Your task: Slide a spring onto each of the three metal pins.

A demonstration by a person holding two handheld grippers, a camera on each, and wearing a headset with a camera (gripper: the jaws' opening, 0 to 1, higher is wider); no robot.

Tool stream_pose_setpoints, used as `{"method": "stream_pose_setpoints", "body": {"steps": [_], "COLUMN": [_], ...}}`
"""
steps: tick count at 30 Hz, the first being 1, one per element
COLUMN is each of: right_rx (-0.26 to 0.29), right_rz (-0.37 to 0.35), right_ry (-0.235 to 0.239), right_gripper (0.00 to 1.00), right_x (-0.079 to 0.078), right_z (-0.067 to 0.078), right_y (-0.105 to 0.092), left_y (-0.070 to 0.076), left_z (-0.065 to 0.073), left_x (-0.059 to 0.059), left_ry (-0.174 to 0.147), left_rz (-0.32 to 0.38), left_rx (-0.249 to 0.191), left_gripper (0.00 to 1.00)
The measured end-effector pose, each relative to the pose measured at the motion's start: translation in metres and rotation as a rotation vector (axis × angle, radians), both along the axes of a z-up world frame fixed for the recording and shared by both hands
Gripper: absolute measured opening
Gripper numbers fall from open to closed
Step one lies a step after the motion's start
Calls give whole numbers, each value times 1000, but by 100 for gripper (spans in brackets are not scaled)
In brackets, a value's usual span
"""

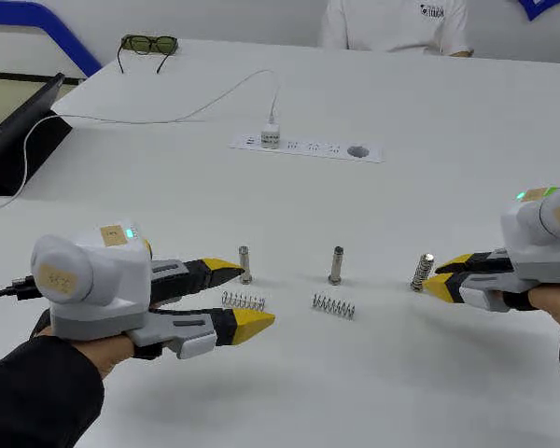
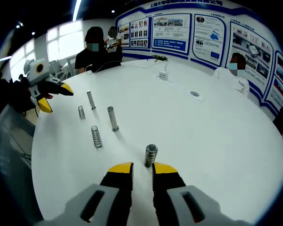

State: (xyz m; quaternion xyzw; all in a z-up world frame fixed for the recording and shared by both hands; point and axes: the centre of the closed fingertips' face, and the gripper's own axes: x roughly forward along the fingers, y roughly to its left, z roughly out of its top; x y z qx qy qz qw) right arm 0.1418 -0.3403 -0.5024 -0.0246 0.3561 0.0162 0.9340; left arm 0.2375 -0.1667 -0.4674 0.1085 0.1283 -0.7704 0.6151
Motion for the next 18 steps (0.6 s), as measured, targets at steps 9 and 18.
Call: {"method": "stream_pose_setpoints", "body": {"steps": [9,18], "right_rx": [5,11], "right_rz": [87,210], "right_ry": [-10,-2], "right_gripper": [17,18], "right_x": [9,27], "right_z": [1,-5], "right_y": [31,65], "left_y": [-1,-1], "left_z": [2,3], "left_x": [-2,-5], "left_ry": [-3,-4], "left_rz": [-4,-5], "left_rx": [0,2], "left_gripper": [45,45]}}
